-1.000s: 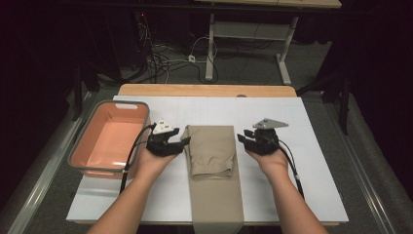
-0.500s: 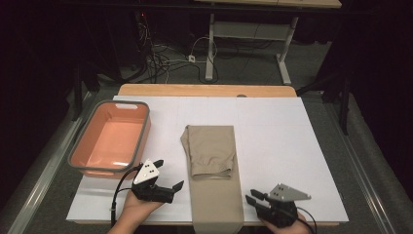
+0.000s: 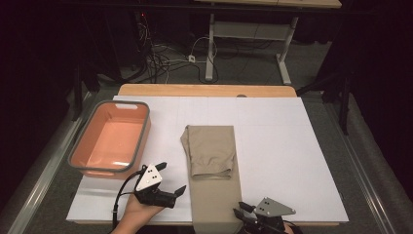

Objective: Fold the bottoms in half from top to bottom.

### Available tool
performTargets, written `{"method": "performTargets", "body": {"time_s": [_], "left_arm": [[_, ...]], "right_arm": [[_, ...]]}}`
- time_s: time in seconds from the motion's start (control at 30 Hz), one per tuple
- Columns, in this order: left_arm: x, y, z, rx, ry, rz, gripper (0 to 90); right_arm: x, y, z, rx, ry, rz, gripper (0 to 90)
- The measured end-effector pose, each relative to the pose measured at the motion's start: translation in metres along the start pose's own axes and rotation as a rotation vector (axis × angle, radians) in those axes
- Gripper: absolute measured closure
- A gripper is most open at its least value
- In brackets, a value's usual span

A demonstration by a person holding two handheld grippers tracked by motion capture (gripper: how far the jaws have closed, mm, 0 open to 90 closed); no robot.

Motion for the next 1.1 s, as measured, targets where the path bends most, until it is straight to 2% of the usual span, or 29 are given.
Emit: {"method": "performTargets", "body": {"time_s": [0.1, 0.27, 0.5, 0.9, 1.1], "left_arm": [[0.0013, 0.0003, -0.0001, -0.004, 0.013, 0.006, 0.0], [-0.0003, 0.0008, 0.0, -0.009, -0.002, -0.005, 0.1], [-0.0021, -0.0007, -0.0001, 0.008, -0.022, -0.01, 0.0], [-0.0031, -0.0009, -0.0001, 0.011, -0.033, -0.027, 0.2], [-0.0035, -0.001, 0.0, 0.012, -0.038, -0.035, 0.2]], "right_arm": [[-0.0006, 0.0, -0.0009, -0.001, 0.002, -0.001, 71.9], [0.0005, -0.0001, -0.0009, -0.001, -0.005, 0.005, 76.2], [-0.0011, 0.0002, -0.0005, -0.014, -0.009, 0.021, 88.7], [-0.0028, -0.0082, 0.0029, 0.018, -0.021, 0.005, 90.0], [-0.0009, -0.0095, 0.0016, 0.017, -0.019, -0.002, 90.0]]}}
Point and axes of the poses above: each handheld gripper's, and its own axes: y roughly forward along the jaws, z roughly out of its top, x roughly to its right, the point moved 5 cm from there along y, roughly forward along the jaws, and after that the axes turned 11 degrees about z, right-handed, at the moved point
